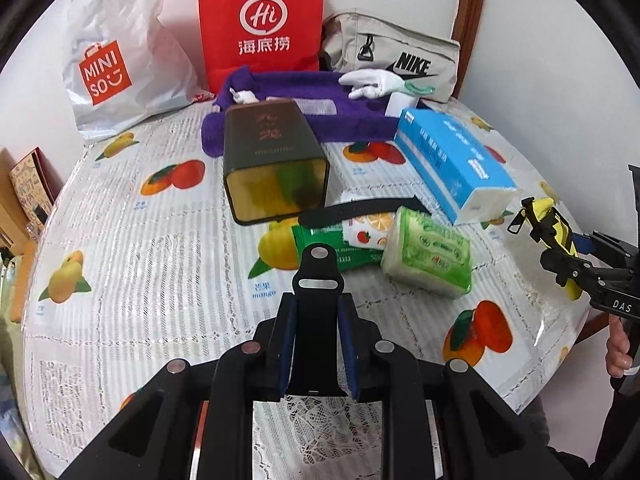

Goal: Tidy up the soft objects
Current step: 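Carry the black strap with the left tool while the right tool carries the yellow pouch toward the towel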

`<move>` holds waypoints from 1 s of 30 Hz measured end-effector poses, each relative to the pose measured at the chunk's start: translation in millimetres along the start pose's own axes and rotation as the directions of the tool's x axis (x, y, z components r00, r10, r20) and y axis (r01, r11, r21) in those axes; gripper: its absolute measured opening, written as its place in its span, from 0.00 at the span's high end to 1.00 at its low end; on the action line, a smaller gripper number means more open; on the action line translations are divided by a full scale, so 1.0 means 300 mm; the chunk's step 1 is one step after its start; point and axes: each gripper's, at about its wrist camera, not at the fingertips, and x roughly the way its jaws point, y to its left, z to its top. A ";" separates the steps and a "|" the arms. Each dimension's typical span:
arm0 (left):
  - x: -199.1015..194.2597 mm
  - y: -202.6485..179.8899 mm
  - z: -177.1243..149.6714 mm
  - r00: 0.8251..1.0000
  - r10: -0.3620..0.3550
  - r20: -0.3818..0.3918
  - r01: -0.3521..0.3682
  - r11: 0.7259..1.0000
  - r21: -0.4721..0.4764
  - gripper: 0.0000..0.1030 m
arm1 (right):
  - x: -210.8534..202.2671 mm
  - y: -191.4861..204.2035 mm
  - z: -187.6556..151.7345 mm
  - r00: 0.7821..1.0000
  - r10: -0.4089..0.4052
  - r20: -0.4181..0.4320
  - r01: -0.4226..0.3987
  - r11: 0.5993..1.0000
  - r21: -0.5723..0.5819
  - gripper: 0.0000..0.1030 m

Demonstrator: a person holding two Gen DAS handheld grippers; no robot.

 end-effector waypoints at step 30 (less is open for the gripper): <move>-0.078 0.063 0.321 0.995 0.013 0.098 -0.008 0.999 -0.047 0.80 | -0.061 -0.028 0.348 0.994 0.020 0.105 -0.016 0.999 -0.036 0.42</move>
